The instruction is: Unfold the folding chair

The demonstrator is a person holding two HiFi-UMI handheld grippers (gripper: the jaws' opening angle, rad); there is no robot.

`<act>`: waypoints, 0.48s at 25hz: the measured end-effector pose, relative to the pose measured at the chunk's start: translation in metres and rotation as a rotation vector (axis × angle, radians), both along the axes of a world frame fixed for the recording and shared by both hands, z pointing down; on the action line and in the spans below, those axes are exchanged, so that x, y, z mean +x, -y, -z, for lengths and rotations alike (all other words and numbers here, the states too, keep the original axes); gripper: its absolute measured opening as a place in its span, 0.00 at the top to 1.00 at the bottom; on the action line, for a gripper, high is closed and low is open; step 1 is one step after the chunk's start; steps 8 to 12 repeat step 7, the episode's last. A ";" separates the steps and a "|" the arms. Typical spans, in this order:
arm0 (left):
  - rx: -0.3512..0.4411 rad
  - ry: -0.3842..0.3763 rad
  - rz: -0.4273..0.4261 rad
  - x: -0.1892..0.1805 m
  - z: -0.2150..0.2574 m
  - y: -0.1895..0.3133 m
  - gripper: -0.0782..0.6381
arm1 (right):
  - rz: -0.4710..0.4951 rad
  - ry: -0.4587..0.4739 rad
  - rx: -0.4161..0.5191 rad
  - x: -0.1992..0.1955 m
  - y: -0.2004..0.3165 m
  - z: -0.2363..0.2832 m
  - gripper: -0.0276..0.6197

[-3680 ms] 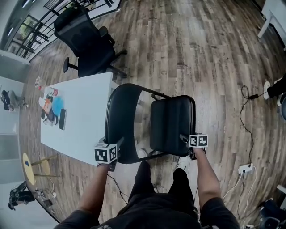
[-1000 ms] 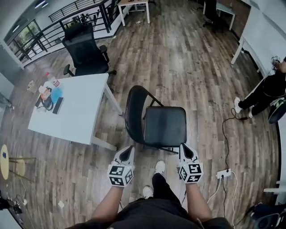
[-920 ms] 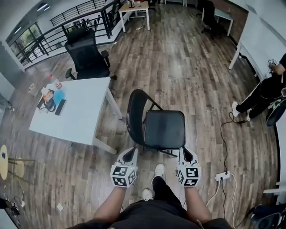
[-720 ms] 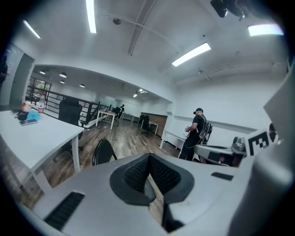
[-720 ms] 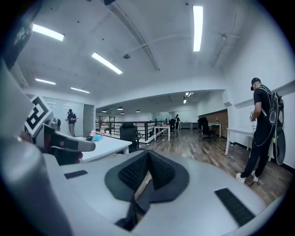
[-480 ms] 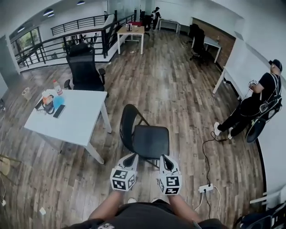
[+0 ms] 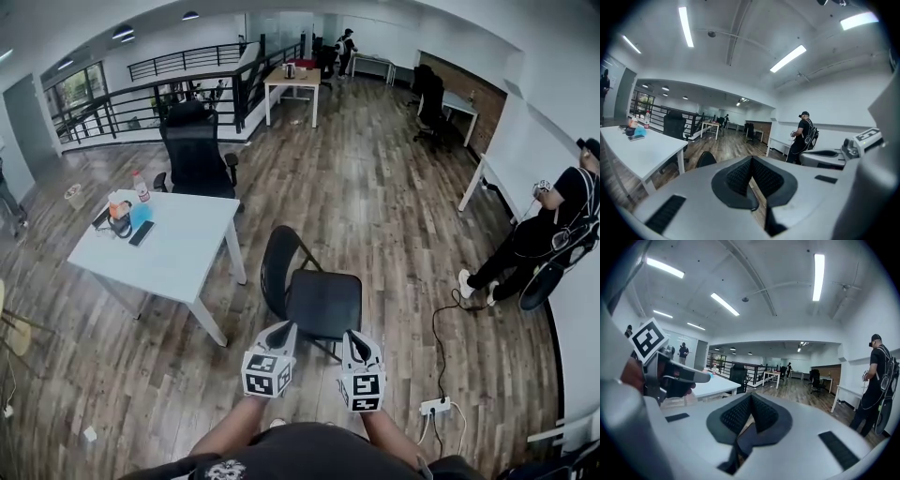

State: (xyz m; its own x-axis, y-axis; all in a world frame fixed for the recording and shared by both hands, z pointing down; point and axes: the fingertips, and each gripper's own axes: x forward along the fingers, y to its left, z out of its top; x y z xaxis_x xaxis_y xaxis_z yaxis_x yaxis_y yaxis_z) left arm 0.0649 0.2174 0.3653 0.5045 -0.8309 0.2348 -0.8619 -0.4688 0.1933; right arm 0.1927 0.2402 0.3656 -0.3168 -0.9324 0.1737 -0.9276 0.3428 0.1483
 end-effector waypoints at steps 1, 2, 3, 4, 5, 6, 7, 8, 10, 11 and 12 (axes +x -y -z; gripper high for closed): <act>-0.003 0.004 0.009 -0.001 -0.002 -0.003 0.88 | -0.003 0.005 -0.003 0.002 -0.002 -0.001 0.94; -0.008 0.007 0.016 -0.001 -0.004 -0.005 0.88 | -0.007 0.022 -0.010 0.005 -0.003 -0.002 0.94; -0.014 0.006 0.023 -0.001 -0.006 -0.006 0.88 | -0.010 0.048 -0.018 0.008 -0.004 0.000 0.94; -0.021 0.003 0.027 0.000 -0.007 -0.008 0.88 | -0.013 0.073 -0.021 0.011 -0.005 0.003 0.94; -0.027 0.000 0.031 0.000 -0.009 -0.010 0.88 | -0.015 0.092 -0.020 0.013 -0.006 0.006 0.94; -0.032 -0.001 0.035 0.001 -0.011 -0.011 0.88 | -0.015 0.107 -0.017 0.016 -0.006 0.010 0.94; -0.038 -0.002 0.038 0.002 -0.012 -0.013 0.88 | -0.015 0.120 -0.013 0.018 -0.007 0.013 0.94; -0.038 -0.002 0.038 0.002 -0.012 -0.013 0.88 | -0.015 0.120 -0.013 0.018 -0.007 0.013 0.94; -0.038 -0.002 0.038 0.002 -0.012 -0.013 0.88 | -0.015 0.120 -0.013 0.018 -0.007 0.013 0.94; -0.038 -0.002 0.038 0.002 -0.012 -0.013 0.88 | -0.015 0.120 -0.013 0.018 -0.007 0.013 0.94; -0.038 -0.002 0.038 0.002 -0.012 -0.013 0.88 | -0.015 0.120 -0.013 0.018 -0.007 0.013 0.94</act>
